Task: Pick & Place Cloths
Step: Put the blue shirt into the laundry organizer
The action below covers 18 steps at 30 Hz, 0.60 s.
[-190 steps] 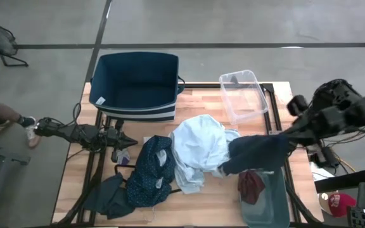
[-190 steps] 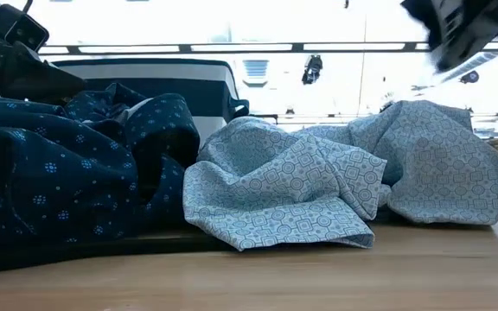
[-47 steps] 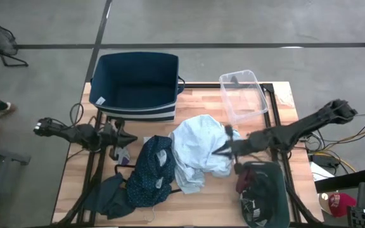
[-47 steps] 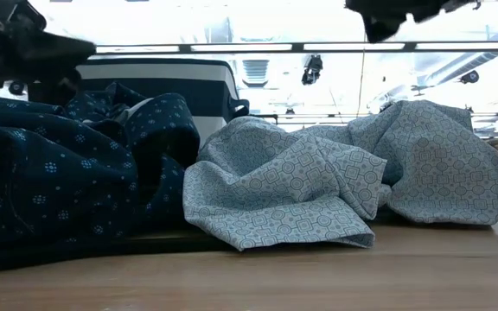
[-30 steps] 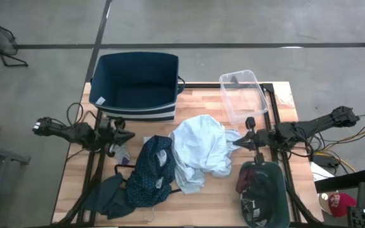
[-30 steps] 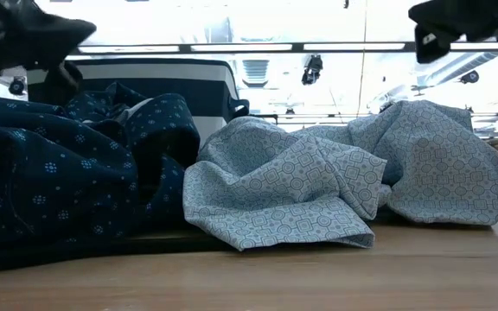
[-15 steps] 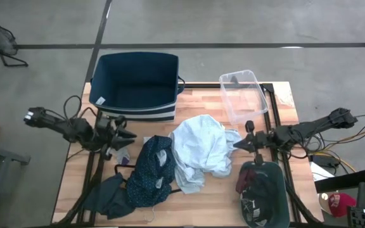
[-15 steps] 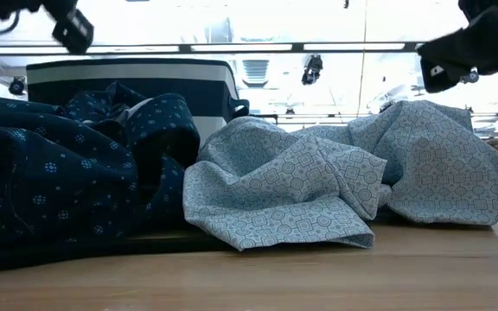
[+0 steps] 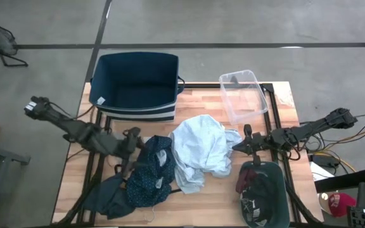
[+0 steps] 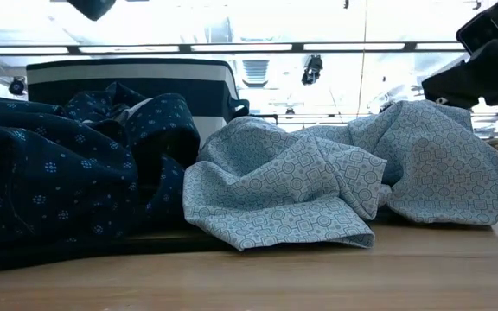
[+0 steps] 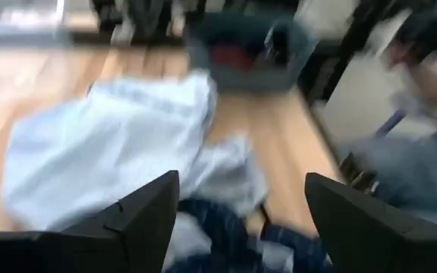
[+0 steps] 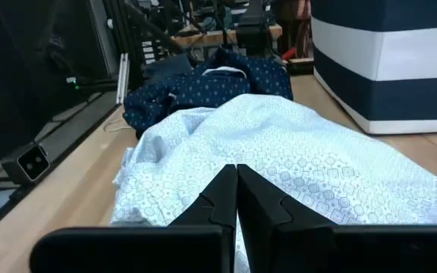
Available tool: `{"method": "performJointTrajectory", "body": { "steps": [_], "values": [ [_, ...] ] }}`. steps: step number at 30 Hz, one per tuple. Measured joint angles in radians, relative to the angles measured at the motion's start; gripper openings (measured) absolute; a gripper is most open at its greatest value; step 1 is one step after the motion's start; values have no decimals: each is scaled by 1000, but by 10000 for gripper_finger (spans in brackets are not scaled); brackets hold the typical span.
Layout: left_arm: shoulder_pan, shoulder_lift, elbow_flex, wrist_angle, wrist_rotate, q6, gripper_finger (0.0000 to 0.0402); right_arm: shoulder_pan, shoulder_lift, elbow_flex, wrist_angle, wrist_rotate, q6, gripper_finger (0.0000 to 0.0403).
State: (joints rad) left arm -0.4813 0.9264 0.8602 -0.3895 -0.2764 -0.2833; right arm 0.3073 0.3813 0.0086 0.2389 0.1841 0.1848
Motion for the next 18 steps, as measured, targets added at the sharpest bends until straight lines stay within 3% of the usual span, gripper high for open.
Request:
{"method": "performJointTrajectory", "body": {
  "steps": [3, 5, 13, 18],
  "values": [
    [-46, 95, 79, -210, -109, -108, 287, 0, -1, 0, 8, 0, 0, 9],
    [-76, 156, 105, -268, -157, -145, 282, 0, -2, 0, 10, 0, 0, 9],
    [-187, 384, 121, -277, -130, -268, 277, 0, 0, 0, 12, 0, -1, 9],
    [-209, 513, 115, -281, -171, -296, 277, 0, 0, 0, 12, 0, -1, 9]
  ]
}}
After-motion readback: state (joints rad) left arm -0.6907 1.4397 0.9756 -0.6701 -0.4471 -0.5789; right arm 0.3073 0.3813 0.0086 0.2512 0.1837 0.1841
